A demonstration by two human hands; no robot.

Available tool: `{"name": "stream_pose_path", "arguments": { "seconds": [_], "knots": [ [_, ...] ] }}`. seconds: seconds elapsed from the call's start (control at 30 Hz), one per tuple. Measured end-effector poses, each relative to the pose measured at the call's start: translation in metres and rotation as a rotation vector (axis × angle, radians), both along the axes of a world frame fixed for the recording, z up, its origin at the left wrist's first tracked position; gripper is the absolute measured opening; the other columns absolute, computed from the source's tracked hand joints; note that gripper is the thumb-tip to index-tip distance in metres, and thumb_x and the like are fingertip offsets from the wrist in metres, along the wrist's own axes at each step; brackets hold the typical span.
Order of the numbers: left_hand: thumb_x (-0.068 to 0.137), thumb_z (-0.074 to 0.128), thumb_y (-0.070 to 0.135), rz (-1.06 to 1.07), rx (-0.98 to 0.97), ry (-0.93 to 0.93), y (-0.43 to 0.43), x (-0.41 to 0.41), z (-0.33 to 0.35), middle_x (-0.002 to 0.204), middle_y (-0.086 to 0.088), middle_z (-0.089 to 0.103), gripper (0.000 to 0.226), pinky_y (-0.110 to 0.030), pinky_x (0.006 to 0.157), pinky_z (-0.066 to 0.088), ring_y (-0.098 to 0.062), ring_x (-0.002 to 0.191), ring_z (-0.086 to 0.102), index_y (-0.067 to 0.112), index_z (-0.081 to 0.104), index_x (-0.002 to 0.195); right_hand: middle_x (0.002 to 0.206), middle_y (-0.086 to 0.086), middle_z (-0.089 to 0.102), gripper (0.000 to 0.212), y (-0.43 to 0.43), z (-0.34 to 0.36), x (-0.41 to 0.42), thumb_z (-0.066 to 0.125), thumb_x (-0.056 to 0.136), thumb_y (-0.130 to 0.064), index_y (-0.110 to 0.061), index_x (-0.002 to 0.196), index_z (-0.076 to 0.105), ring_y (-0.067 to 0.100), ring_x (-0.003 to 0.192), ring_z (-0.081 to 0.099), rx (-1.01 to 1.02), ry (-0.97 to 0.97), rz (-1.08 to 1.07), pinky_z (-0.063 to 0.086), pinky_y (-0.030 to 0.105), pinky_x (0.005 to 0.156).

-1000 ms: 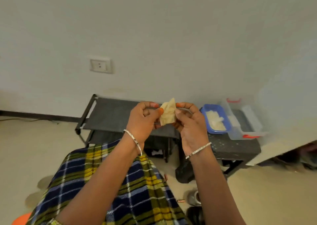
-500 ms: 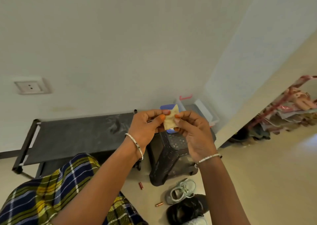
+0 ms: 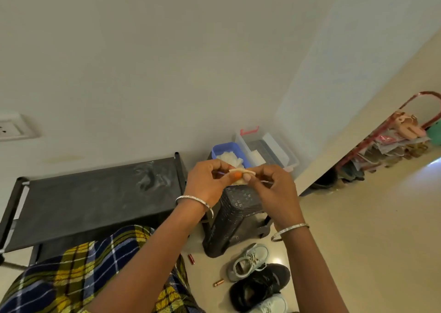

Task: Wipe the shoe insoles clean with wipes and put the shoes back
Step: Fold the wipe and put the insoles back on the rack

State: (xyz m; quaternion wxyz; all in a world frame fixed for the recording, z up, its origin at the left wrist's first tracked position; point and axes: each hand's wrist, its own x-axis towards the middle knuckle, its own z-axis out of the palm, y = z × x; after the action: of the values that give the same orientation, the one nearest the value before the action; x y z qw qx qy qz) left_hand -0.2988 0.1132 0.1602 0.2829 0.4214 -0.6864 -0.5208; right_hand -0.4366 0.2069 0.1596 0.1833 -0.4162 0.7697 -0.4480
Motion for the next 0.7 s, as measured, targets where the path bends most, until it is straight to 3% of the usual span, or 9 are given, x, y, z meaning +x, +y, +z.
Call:
{"name": "stream_pose_path", "arguments": {
  "seconds": [0.13, 0.23, 0.33, 0.43, 0.57, 0.7],
  "knots": [
    [0.083, 0.074, 0.028, -0.039, 0.403, 0.15, -0.014, -0.02, -0.023, 0.089, -0.004, 0.075, 0.021, -0.03, 0.073, 0.06, -0.02, 0.085, 0.072, 0.013, 0.072, 0.097, 0.089, 0.008, 0.076, 0.012, -0.01, -0.008, -0.013, 0.07, 0.09, -0.012, -0.005, 0.1, 0.072, 0.018, 0.082, 0.073, -0.065, -0.448, -0.01, 0.059, 0.025, 0.072],
    [0.086, 0.072, 0.024, 0.006, 0.517, 0.153, -0.024, -0.04, -0.044, 0.09, -0.008, 0.075, 0.019, -0.027, 0.065, 0.058, -0.018, 0.077, 0.073, 0.011, 0.071, 0.099, 0.075, 0.009, 0.075, 0.006, -0.024, -0.023, -0.023, 0.069, 0.089, -0.005, -0.005, 0.094, 0.07, 0.018, 0.063, 0.071, -0.04, -0.608, -0.117, 0.059, 0.025, 0.06],
    [0.091, 0.067, 0.018, 0.091, 0.594, 0.089, -0.037, -0.06, -0.072, 0.088, -0.005, 0.074, 0.012, -0.024, 0.058, 0.056, -0.013, 0.069, 0.071, 0.013, 0.07, 0.102, 0.07, 0.009, 0.072, 0.006, -0.047, -0.056, -0.04, 0.073, 0.086, -0.003, -0.003, 0.092, 0.074, 0.013, 0.054, 0.065, 0.047, -0.586, -0.296, 0.056, 0.023, 0.055],
    [0.093, 0.064, 0.018, 0.191, 0.553, -0.027, -0.053, -0.073, -0.103, 0.093, -0.005, 0.073, 0.015, -0.025, 0.059, 0.056, -0.013, 0.072, 0.069, 0.013, 0.07, 0.105, 0.072, 0.01, 0.071, 0.002, -0.077, -0.093, -0.058, 0.075, 0.085, -0.004, -0.005, 0.085, 0.074, 0.018, 0.058, 0.067, 0.086, -0.59, -0.471, 0.061, 0.029, 0.063],
    [0.095, 0.059, 0.021, 0.146, 0.386, -0.217, -0.07, -0.072, -0.133, 0.106, -0.003, 0.07, 0.017, -0.041, 0.084, 0.058, -0.02, 0.093, 0.067, 0.022, 0.068, 0.11, 0.068, 0.011, 0.07, 0.013, -0.122, -0.136, -0.077, 0.078, 0.081, -0.008, -0.015, 0.072, 0.072, 0.027, 0.061, 0.069, 0.199, -0.502, -0.503, 0.062, 0.047, 0.07],
    [0.1, 0.05, 0.022, -0.112, 0.232, -0.399, -0.073, -0.067, -0.152, 0.135, 0.0, 0.058, 0.038, -0.041, 0.103, 0.047, -0.022, 0.12, 0.056, 0.024, 0.052, 0.138, 0.072, 0.01, 0.073, 0.018, -0.162, -0.208, -0.104, 0.079, 0.073, -0.017, -0.024, 0.06, 0.069, 0.032, 0.068, 0.072, 0.362, -0.302, -0.462, 0.062, 0.049, 0.069]
  ]
}}
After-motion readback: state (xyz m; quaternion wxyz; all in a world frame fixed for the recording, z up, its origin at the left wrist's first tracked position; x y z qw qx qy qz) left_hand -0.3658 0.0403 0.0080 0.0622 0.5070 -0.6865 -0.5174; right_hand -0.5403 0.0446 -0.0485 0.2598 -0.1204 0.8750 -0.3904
